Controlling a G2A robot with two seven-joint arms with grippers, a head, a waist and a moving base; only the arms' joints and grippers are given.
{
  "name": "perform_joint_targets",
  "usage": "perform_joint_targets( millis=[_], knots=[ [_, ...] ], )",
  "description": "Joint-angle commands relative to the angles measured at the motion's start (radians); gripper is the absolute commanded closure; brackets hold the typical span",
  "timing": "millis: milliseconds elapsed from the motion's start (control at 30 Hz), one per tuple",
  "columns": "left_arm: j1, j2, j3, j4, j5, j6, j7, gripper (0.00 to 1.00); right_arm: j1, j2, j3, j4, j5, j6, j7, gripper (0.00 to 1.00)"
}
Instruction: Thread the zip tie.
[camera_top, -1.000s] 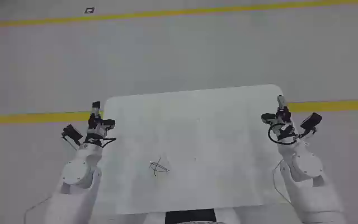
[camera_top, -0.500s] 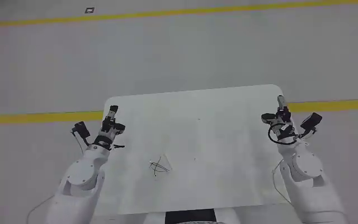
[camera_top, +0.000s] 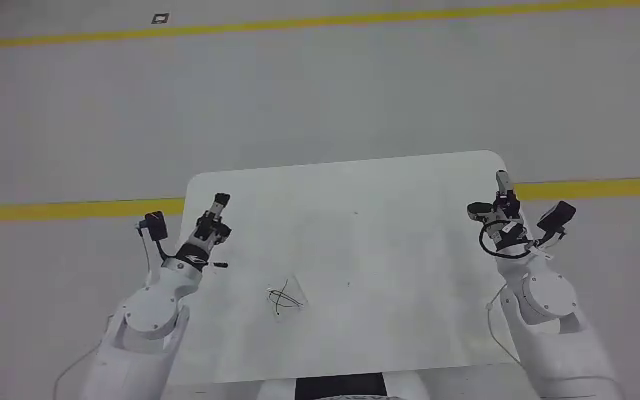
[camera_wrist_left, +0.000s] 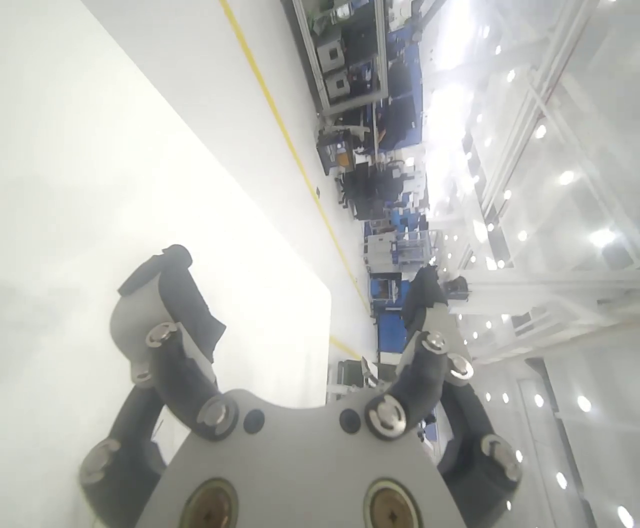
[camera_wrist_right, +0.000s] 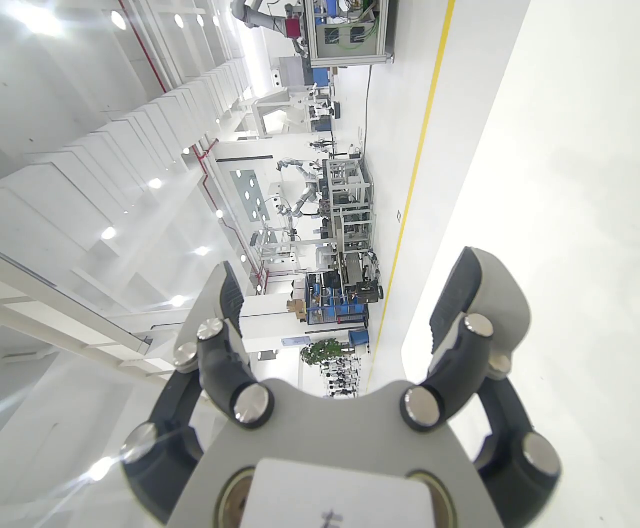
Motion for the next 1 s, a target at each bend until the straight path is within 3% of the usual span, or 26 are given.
perform_joint_targets(
  millis=[0,67,100,167,500,567,700,767,900,967],
  knots=[
    [0.005,0.011,-0.004,-0.033,0.076,0.042,-0.147,0.0,0.0,0.0,0.0,0.0,0.0,0.0,0.0,0.0],
    [0.011,0.019,-0.005,-0.053,0.125,0.097,-0.234,0.0,0.0,0.0,0.0,0.0,0.0,0.0,0.0,0.0],
    [0.013,0.025,-0.002,-0.069,0.162,0.143,-0.303,0.0,0.0,0.0,0.0,0.0,0.0,0.0,0.0,0.0],
    [0.009,0.031,-0.003,-0.092,0.211,0.184,-0.357,0.0,0.0,0.0,0.0,0.0,0.0,0.0,0.0,0.0],
    [0.009,0.031,-0.003,-0.092,0.211,0.184,-0.357,0.0,0.0,0.0,0.0,0.0,0.0,0.0,0.0,0.0],
    [0.007,0.038,0.03,-0.128,0.311,0.178,-0.41,0.0,0.0,0.0,0.0,0.0,0.0,0.0,0.0,0.0],
    [-0.012,0.048,0.072,-0.201,0.423,0.249,-0.521,0.0,0.0,0.0,0.0,0.0,0.0,0.0,0.0,0.0],
    [-0.01,0.053,0.1,-0.227,0.481,0.249,-0.578,0.0,0.0,0.0,0.0,0.0,0.0,0.0,0.0,0.0],
    [0.0,0.059,0.124,-0.229,0.652,0.249,-0.689,0.0,0.0,0.0,0.0,0.0,0.0,0.0,0.0,0.0],
    [0.0,0.059,0.124,-0.229,0.652,0.249,-0.689,0.0,0.0,0.0,0.0,0.0,0.0,0.0,0.0,0.0]
  ],
)
